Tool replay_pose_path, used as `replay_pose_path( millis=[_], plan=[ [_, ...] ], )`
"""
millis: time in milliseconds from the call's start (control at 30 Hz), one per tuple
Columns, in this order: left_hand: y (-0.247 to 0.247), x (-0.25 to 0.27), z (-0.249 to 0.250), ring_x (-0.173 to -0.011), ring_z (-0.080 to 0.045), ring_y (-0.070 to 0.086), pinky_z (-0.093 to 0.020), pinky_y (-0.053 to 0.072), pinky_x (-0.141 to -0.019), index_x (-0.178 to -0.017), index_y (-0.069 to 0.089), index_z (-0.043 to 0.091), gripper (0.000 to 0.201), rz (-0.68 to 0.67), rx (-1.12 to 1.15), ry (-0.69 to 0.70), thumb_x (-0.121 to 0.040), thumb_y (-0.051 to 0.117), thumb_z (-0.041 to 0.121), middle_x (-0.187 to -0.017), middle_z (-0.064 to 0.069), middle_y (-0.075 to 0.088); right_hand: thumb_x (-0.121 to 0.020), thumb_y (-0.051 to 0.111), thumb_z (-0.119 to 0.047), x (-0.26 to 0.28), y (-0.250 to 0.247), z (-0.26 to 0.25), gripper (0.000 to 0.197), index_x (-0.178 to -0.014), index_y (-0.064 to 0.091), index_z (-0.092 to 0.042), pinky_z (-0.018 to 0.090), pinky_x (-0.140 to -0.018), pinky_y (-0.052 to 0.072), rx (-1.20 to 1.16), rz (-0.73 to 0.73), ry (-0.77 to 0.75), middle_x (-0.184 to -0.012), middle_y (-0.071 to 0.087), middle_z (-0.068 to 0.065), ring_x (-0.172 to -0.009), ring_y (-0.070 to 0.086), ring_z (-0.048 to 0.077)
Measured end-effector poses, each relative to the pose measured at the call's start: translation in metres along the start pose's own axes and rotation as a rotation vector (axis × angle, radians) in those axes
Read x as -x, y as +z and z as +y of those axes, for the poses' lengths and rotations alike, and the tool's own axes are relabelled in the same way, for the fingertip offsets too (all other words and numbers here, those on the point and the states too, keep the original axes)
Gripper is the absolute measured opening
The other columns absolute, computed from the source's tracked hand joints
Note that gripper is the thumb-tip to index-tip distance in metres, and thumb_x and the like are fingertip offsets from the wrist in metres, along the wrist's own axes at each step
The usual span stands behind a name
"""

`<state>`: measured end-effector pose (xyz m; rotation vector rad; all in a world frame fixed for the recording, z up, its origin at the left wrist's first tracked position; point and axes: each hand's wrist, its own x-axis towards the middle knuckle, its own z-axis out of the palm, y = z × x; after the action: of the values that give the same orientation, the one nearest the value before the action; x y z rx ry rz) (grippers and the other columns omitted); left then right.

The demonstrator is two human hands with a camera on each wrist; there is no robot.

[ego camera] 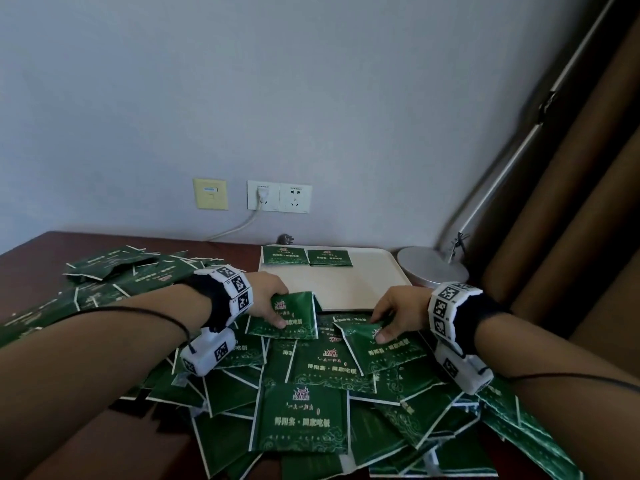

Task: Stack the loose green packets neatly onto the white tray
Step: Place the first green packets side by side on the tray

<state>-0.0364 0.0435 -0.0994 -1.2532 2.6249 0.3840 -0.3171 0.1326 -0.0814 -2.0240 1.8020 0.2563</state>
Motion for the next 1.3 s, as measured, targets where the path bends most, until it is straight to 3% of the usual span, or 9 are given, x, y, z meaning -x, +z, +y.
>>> replay_pose_path(
  millis=[167,300,500,600,767,867,1033,1133,1300],
  plan=[
    [-0.004,-0.008,-0.009,-0.077,-0.021,0.06,-0.029,0.043,-0.067,-0.09,0.067,0.008,0.03,0.148,0.057,0.032,-0.091,0.069,0.038,-0.087,-0.007,0.068,-0.087,0.074,-0.032,-0.003,-0.009,0.005,0.019,-0.101,0.079,-0.021,0.017,-0.078,0.047,-0.054,0.151,-0.064,-0.094,0.076,-0.008,-0.081,0.064,0.003],
    [-0.013,-0.008,-0.013,-0.072,-0.013,0.061,-0.029,0.043,-0.066,-0.08,0.06,0.024,0.018,0.222,0.223,0.059,-0.095,0.065,0.034,-0.081,0.003,0.066,-0.093,0.067,-0.03,-0.009,-0.019,0.011,0.011,-0.088,0.076,-0.025,0.016,-0.072,0.043,-0.056,0.254,-0.099,-0.078,0.07,-0.015,-0.073,0.059,-0.002],
    [-0.019,-0.003,-0.011,-0.095,-0.023,0.07,-0.029,0.057,-0.059,-0.115,0.056,0.021,0.03,0.242,0.554,0.038,-0.09,0.07,0.03,-0.117,0.001,0.065,-0.1,0.055,-0.027,-0.018,-0.029,0.014,0.019,-0.085,0.065,-0.02,0.04,-0.081,0.052,-0.17,0.407,-0.154,-0.08,0.067,0.002,-0.075,0.06,0.018],
    [-0.016,0.0,-0.008,-0.072,-0.014,0.068,-0.023,0.052,-0.05,-0.122,0.056,0.018,0.041,0.167,0.582,-0.012,-0.088,0.073,0.033,-0.105,0.0,0.067,-0.099,0.056,-0.027,-0.018,-0.024,0.009,0.013,-0.09,0.065,-0.026,0.036,-0.082,0.053,-0.256,0.35,-0.141,-0.08,0.065,-0.005,-0.073,0.059,0.01],
    [-0.005,0.003,-0.01,-0.094,-0.024,0.07,-0.035,0.061,-0.074,-0.135,0.046,0.029,0.066,0.009,0.416,-0.11,-0.08,0.076,0.05,-0.117,0.003,0.054,-0.102,0.044,-0.044,-0.02,-0.013,0.0,0.032,-0.119,0.061,-0.022,0.032,-0.099,0.043,-0.131,0.261,-0.021,-0.111,0.063,0.0,-0.107,0.058,0.019],
    [-0.001,0.003,-0.009,-0.082,-0.016,0.068,-0.026,0.058,-0.067,-0.141,0.039,0.023,0.08,-0.125,0.485,-0.135,-0.076,0.085,0.03,-0.11,-0.001,0.065,-0.085,0.064,-0.061,-0.02,-0.004,-0.003,0.052,-0.125,0.055,-0.029,0.035,-0.102,0.044,-0.115,0.091,0.07,-0.112,0.058,-0.004,-0.107,0.057,0.017],
    [-0.008,0.003,-0.01,-0.077,-0.013,0.066,-0.016,0.052,-0.056,-0.138,0.044,0.018,0.066,-0.134,0.598,-0.153,-0.082,0.075,-0.001,-0.103,-0.007,0.069,-0.071,0.087,-0.017,-0.021,-0.008,-0.005,0.058,-0.122,0.06,-0.023,0.032,-0.091,0.05,-0.163,0.026,0.069,-0.103,0.065,-0.006,-0.098,0.063,0.018],
    [-0.007,0.001,-0.012,-0.068,-0.011,0.066,-0.017,0.052,-0.055,-0.124,0.06,0.006,0.039,-0.009,0.642,-0.178,-0.087,0.068,-0.004,-0.104,-0.013,0.071,-0.069,0.087,-0.011,-0.022,-0.014,-0.002,0.028,-0.091,0.073,-0.023,0.034,-0.087,0.056,-0.22,0.102,0.033,-0.09,0.075,-0.004,-0.089,0.07,0.018],
    [-0.007,-0.003,-0.019,-0.052,-0.009,0.054,-0.02,0.04,-0.046,-0.114,0.069,0.007,0.03,0.144,0.827,-0.231,-0.085,0.074,0.004,-0.087,-0.013,0.073,-0.072,0.083,0.0,-0.025,-0.019,0.005,0.023,-0.085,0.074,-0.018,0.028,-0.058,0.052,-0.459,0.172,0.004,-0.072,0.071,-0.004,-0.066,0.063,0.013]
  ],
)
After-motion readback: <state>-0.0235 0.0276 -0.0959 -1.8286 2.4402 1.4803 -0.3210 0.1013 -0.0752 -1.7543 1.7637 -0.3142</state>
